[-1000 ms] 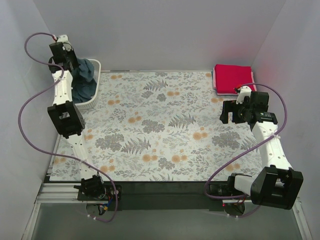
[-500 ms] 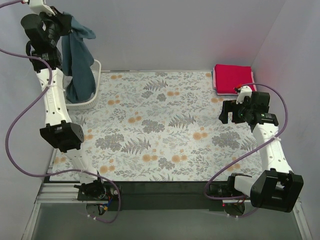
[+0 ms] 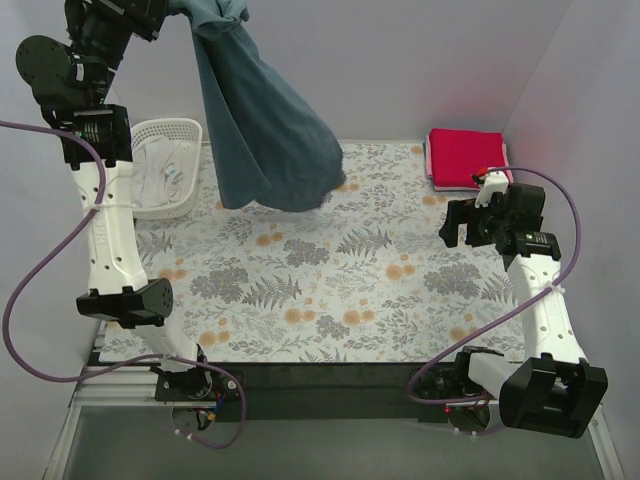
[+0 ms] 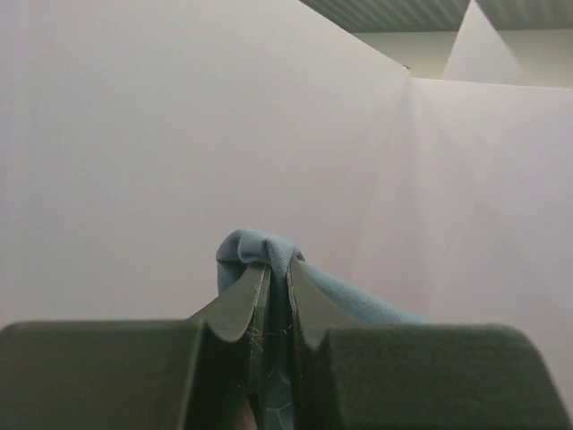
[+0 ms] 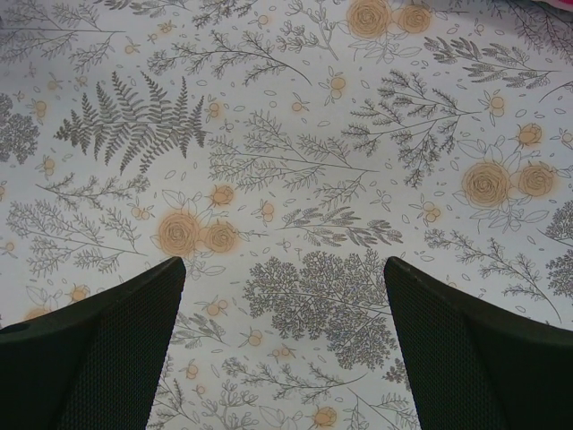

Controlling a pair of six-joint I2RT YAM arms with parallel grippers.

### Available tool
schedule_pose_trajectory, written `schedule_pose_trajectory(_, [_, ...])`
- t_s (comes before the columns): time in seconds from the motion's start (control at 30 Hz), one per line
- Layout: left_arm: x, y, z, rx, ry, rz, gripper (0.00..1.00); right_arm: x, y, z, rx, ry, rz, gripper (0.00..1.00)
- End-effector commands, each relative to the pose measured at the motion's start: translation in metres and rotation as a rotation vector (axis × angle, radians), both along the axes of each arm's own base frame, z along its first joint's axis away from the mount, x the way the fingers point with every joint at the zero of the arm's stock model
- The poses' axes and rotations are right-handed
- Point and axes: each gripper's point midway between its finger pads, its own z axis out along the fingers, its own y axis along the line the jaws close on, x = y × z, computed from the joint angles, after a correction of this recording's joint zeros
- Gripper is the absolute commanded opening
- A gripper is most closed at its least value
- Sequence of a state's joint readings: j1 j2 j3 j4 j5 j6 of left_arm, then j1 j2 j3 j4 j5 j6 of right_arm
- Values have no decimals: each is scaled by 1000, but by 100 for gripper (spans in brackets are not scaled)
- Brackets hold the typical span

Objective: Fold and stack the t-shirts
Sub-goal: Move the tshirt to the center of the board

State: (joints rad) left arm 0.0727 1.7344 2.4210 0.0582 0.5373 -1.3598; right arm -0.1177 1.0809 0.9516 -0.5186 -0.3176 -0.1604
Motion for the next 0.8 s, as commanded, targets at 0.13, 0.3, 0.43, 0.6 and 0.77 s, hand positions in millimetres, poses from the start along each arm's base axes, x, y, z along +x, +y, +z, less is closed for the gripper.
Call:
schedule_pose_trajectory(0.13, [-1, -23, -120, 52, 350, -173, 27, -1, 3, 11, -27, -45, 60, 98])
schedule_pose_trajectory(0.3, [6, 14, -312, 101, 824, -131, 92, -8, 10, 7, -26, 4, 140, 98])
schedule_pose_trajectory(0.43, [-2, 48, -396, 200, 943, -95, 95, -16, 25, -7, 29, 82, 245, 98])
schedule_pose_trajectory(0.6, [-26, 34, -457, 369, 997, -225, 86, -30, 44, -32, 116, 190, 343, 98])
schedule_pose_trajectory(0.77, [-23, 3, -537, 664, 1127, -247, 74, -41, 73, -65, 178, 350, 433, 88])
